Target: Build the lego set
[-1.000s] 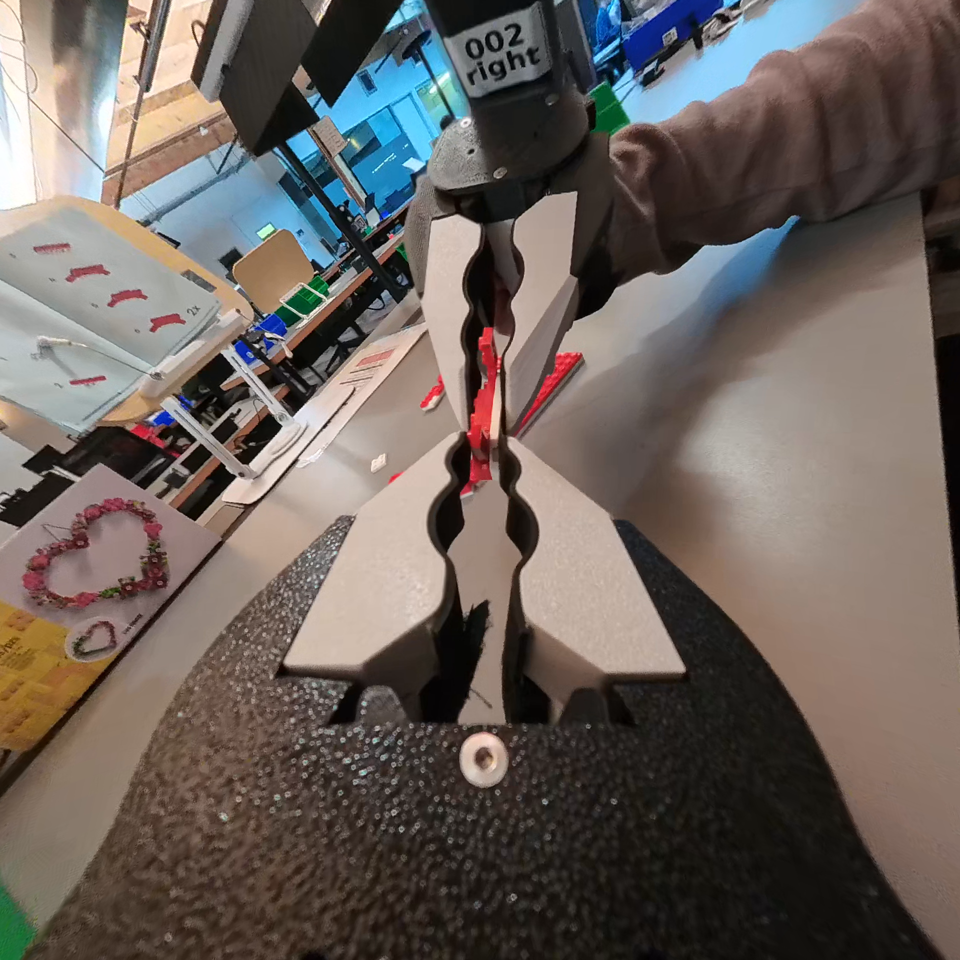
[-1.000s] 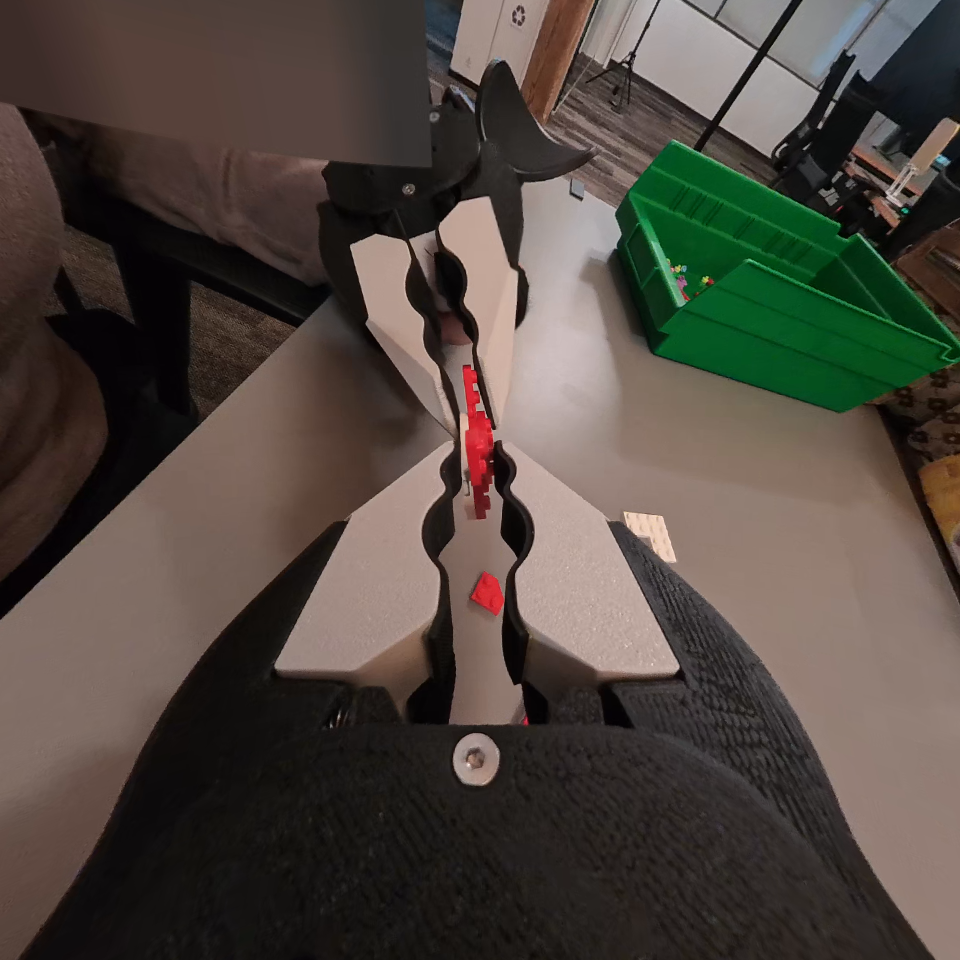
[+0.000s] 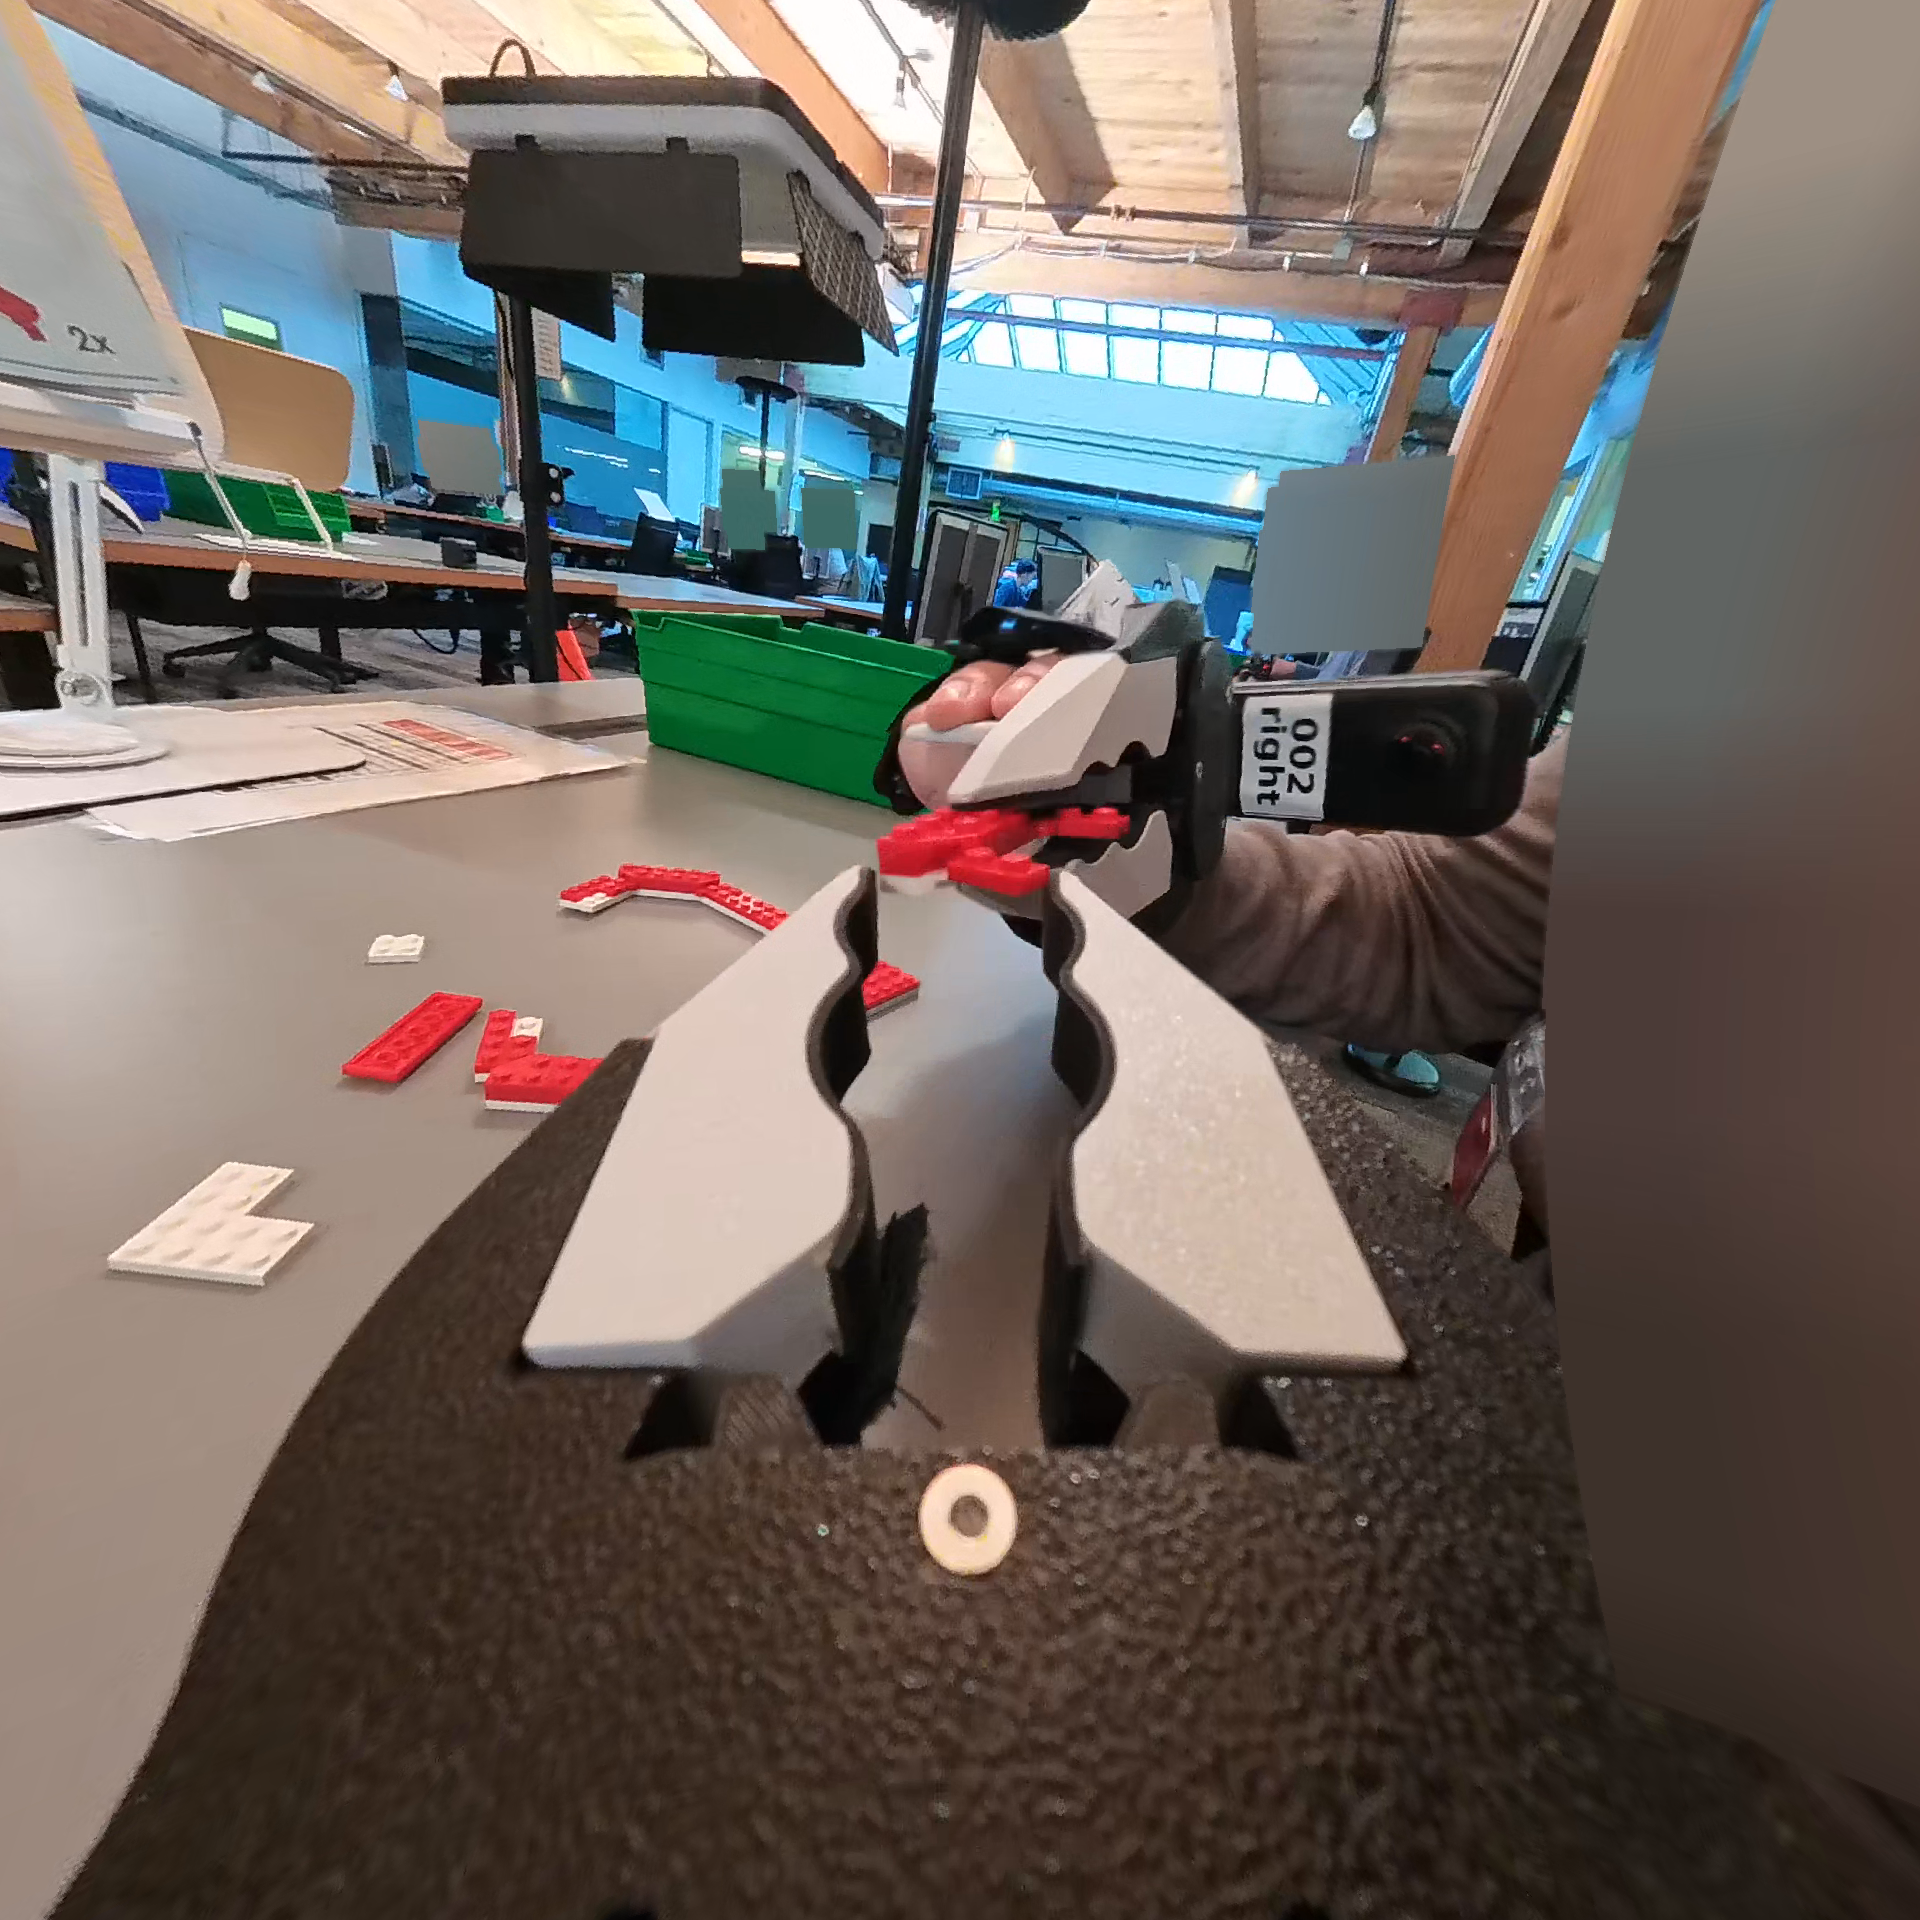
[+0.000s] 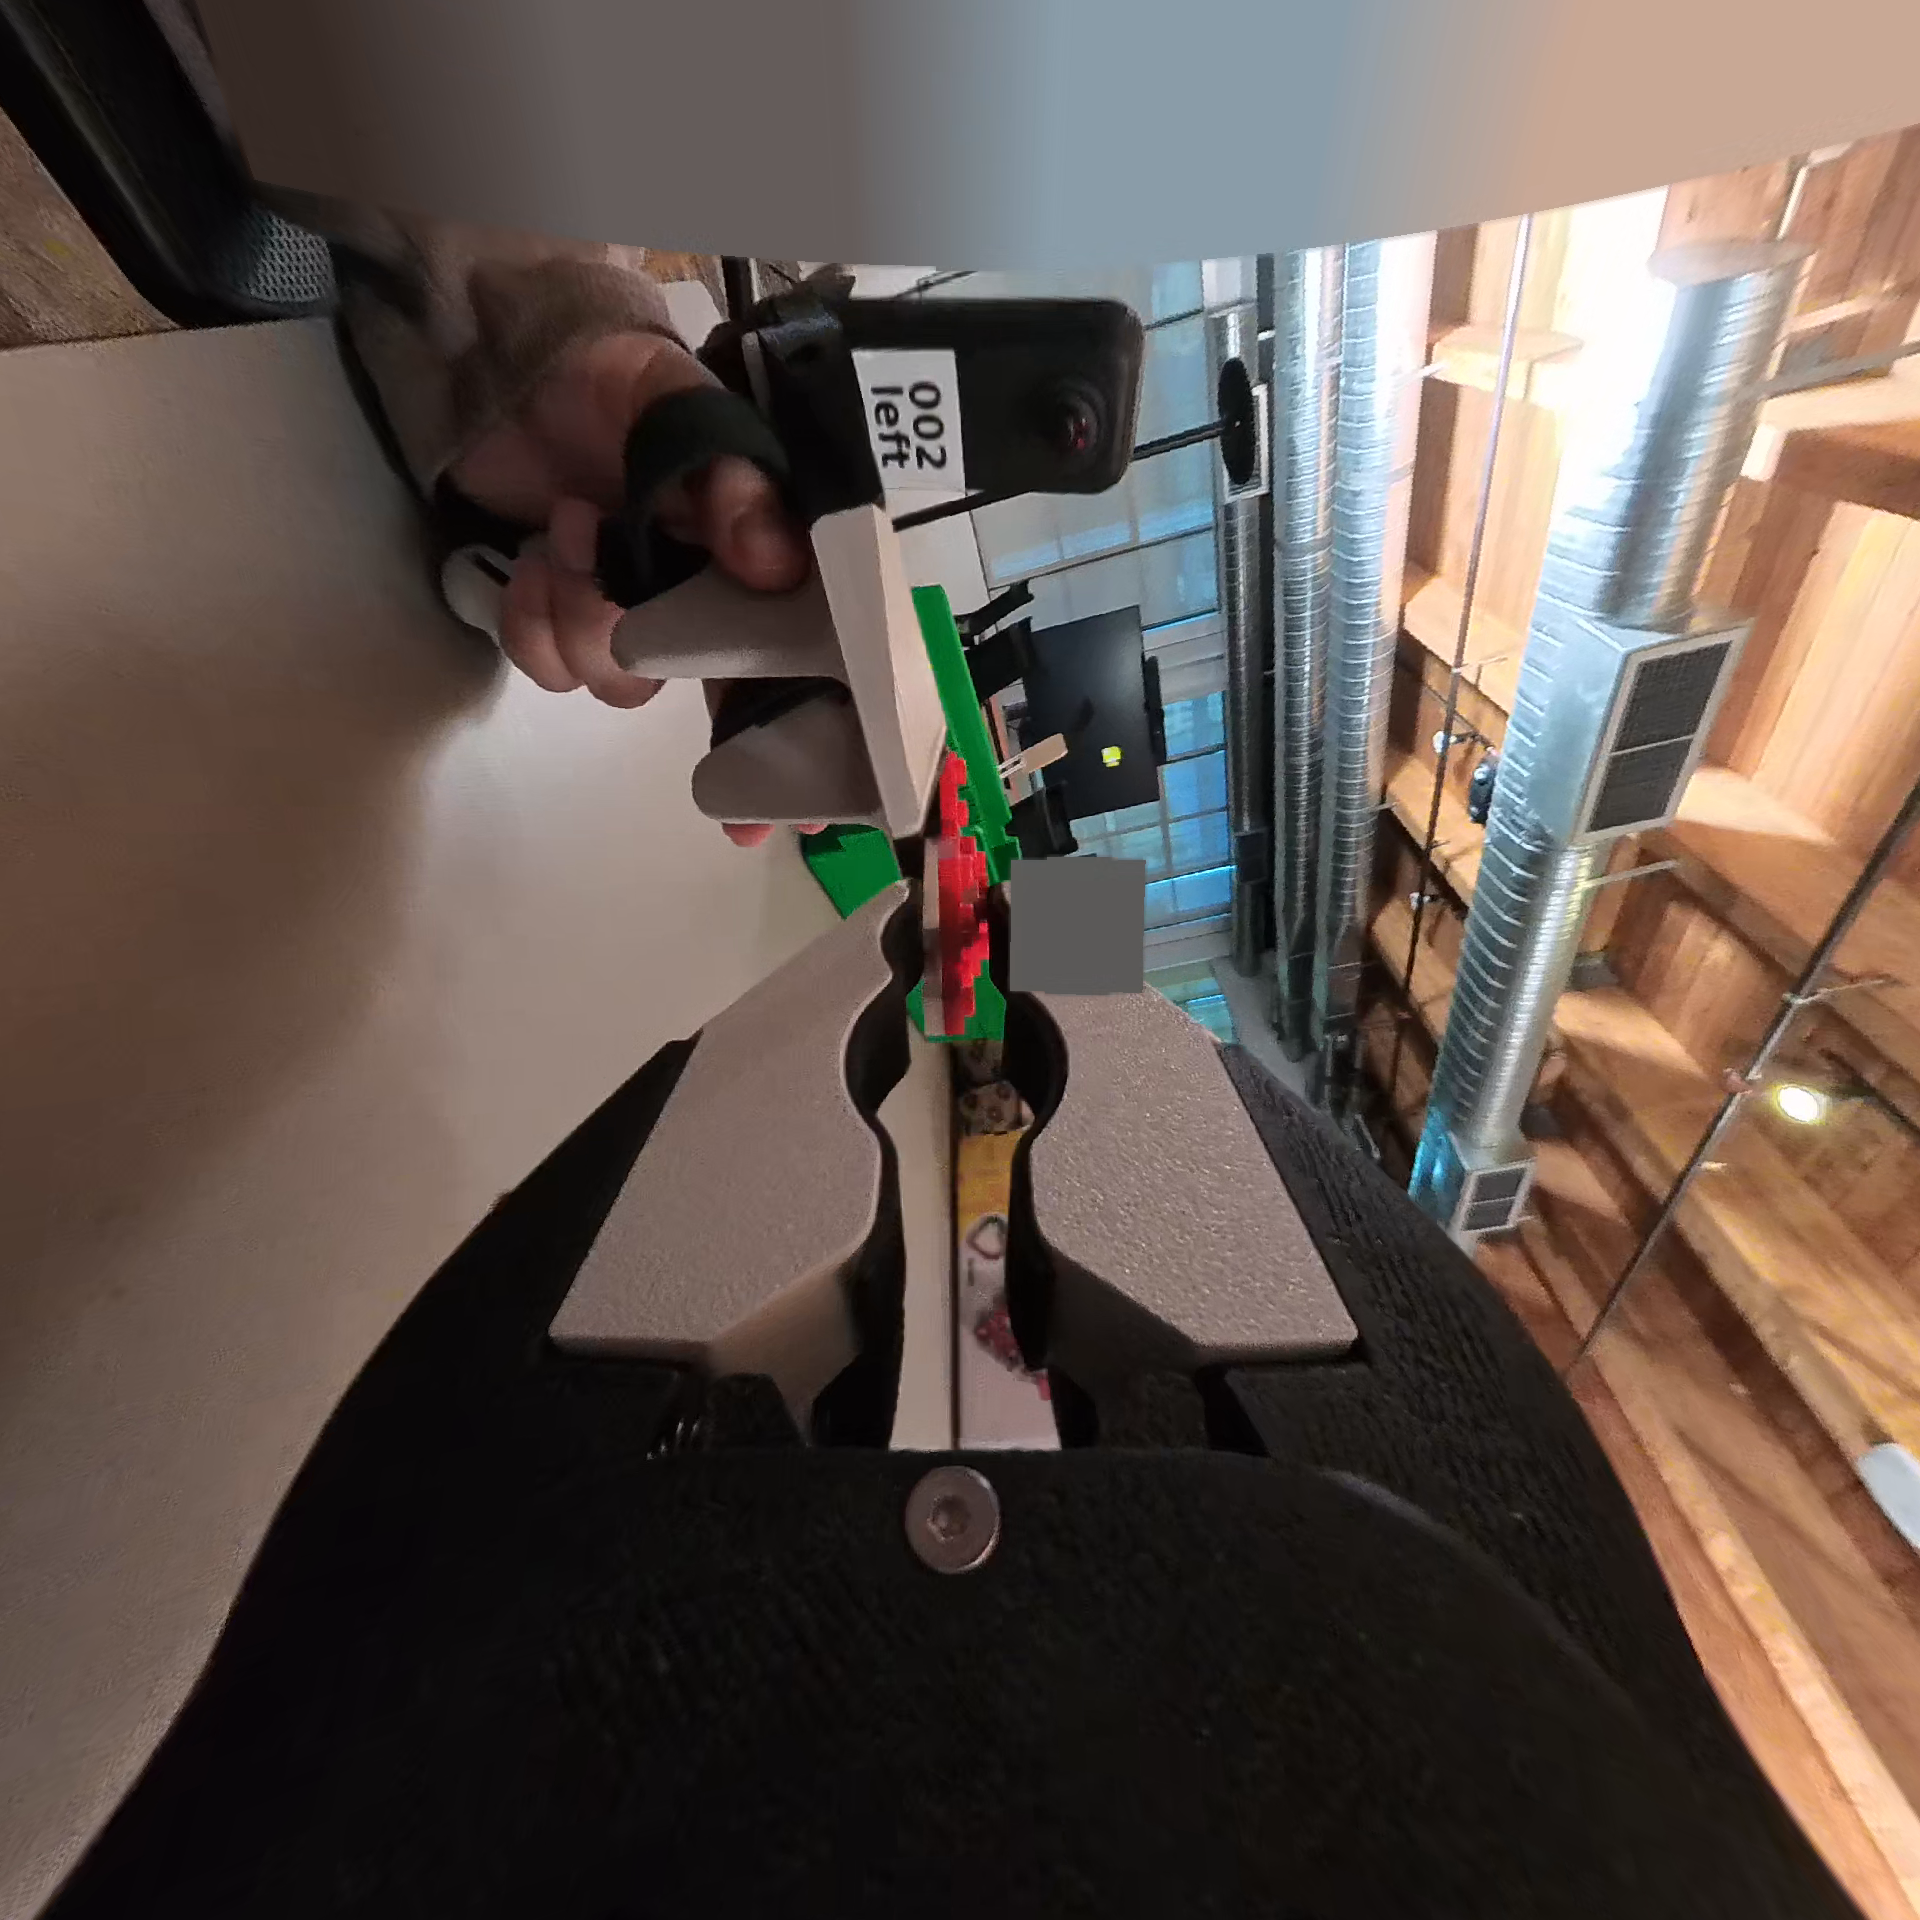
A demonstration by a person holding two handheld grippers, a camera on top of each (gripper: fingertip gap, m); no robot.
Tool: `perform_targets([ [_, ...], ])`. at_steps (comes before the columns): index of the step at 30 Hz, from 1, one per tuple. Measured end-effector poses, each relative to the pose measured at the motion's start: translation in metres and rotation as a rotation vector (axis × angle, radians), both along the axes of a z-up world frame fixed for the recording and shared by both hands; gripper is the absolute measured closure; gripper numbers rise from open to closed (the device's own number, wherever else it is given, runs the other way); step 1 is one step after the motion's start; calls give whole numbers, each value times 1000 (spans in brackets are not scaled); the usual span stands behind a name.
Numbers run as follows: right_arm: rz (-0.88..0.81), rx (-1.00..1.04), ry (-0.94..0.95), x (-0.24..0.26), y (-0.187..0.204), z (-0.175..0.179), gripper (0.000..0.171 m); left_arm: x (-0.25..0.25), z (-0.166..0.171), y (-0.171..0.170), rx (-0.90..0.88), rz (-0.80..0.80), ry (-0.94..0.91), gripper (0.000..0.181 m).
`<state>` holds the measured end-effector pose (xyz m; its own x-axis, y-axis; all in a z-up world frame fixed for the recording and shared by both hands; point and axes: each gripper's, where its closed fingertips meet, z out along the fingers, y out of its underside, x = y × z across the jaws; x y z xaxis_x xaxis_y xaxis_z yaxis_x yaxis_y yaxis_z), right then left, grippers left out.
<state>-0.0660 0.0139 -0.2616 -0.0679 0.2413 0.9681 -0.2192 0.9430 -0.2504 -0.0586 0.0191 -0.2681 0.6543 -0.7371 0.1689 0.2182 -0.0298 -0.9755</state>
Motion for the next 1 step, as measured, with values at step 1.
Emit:
perform_targets([
  [1,-1,11,7,0,-1,1,161,0,0,0,1,-5,-6,151],
])
